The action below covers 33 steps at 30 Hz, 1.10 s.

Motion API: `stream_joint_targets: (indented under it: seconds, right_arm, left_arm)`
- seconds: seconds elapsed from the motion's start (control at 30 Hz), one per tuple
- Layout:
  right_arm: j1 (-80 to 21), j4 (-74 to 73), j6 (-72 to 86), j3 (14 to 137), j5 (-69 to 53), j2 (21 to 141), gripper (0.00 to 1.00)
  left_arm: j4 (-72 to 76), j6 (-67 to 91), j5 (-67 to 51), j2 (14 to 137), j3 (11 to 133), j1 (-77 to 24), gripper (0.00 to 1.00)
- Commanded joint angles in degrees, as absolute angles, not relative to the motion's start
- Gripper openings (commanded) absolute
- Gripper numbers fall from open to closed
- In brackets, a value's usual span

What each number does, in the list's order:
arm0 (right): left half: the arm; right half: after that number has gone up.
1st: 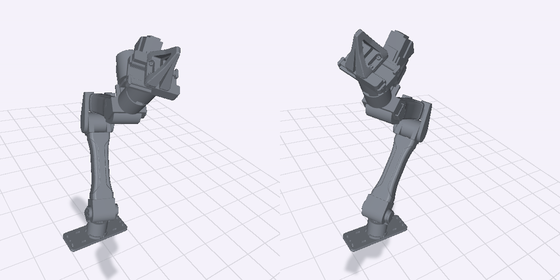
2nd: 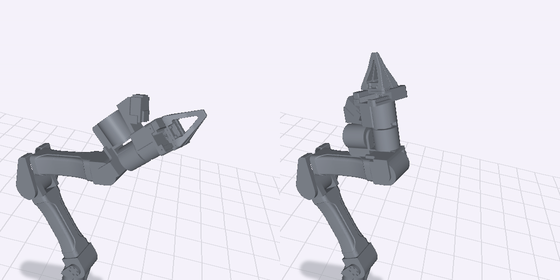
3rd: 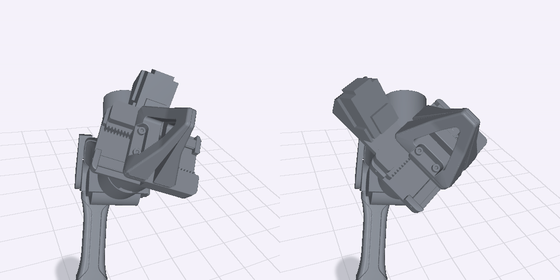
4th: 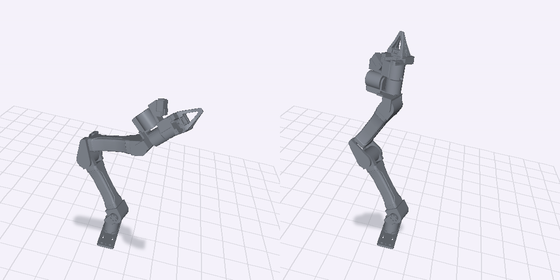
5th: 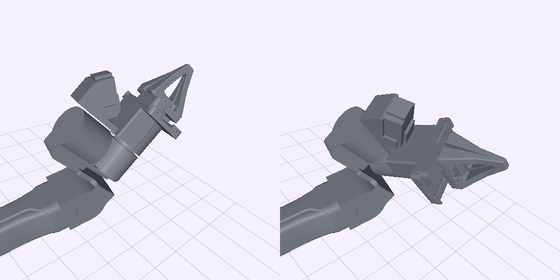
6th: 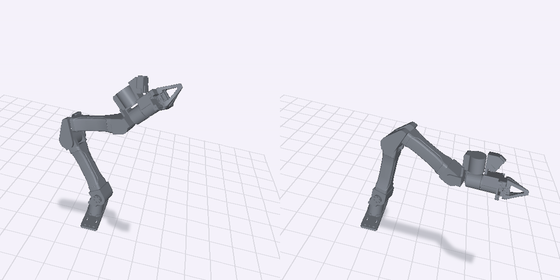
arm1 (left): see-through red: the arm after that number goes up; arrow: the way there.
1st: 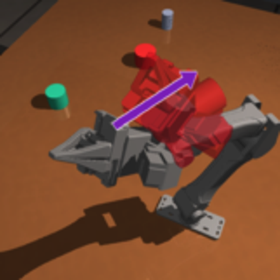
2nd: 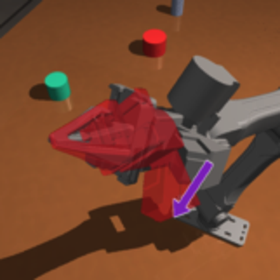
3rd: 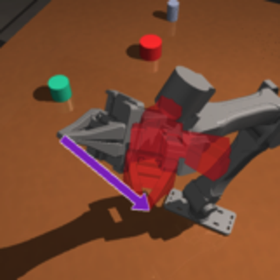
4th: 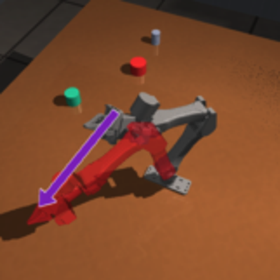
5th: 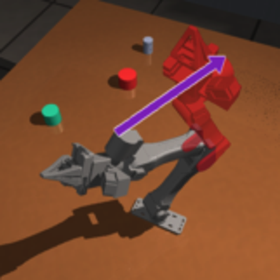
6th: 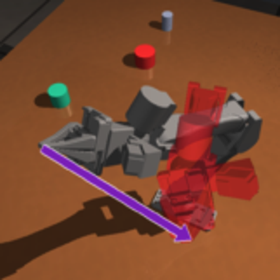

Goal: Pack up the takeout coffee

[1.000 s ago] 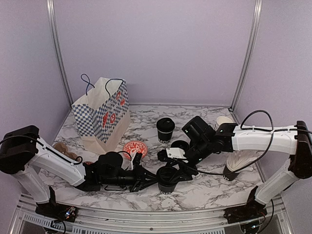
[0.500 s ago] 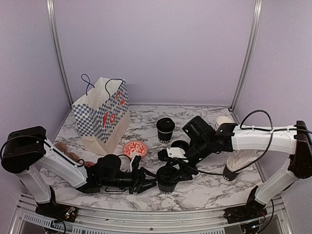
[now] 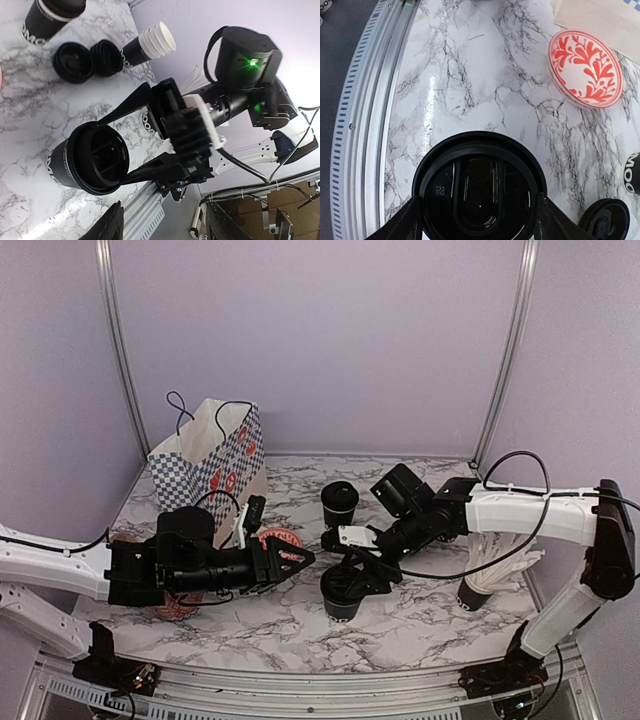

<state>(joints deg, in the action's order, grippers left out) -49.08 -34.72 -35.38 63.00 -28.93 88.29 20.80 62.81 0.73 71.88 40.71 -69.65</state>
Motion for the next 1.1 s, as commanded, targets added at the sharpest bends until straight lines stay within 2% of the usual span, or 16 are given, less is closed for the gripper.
stream_joint_targets:
  seconds: [0.0, 0.37, 0.67, 0.83, 0.97, 1.07]
  right_arm:
    - [-46.05, -42.97, -35.61, 65.60, -21.10, 91.61, 0.43]
    - [-42.22, -40.09, -33.01, 85.42, -18.04, 103.62, 0.43]
    - [-39.40, -35.43, -30.15, 92.10, -21.47, 111.59, 0.44]
    - [-38.91, -35.06, -28.64, 93.98, -23.12, 113.33, 0.62]
    - [-38.93, -35.90, -27.85, 93.94, -24.84, 111.29, 0.81]
    - [-38.91, -36.12, -27.49, 94.11, -25.28, 109.20, 0.85]
  left_arm:
    - [6.73, 55.58, 9.54, 67.79, 43.14, -69.70, 0.57]
    - [3.55, 54.84, 12.79, 62.09, 41.77, -69.95, 0.58]
    - [1.52, 54.58, 15.89, 59.03, 41.12, -70.31, 0.58]
    - [-4.41, 51.66, 17.96, 58.83, 44.90, -70.31, 0.59]
    - [-20.20, 44.24, 25.19, 57.77, 55.61, -70.25, 0.65]
    - [-31.68, 36.35, 34.67, 58.15, 66.74, -69.82, 0.70]
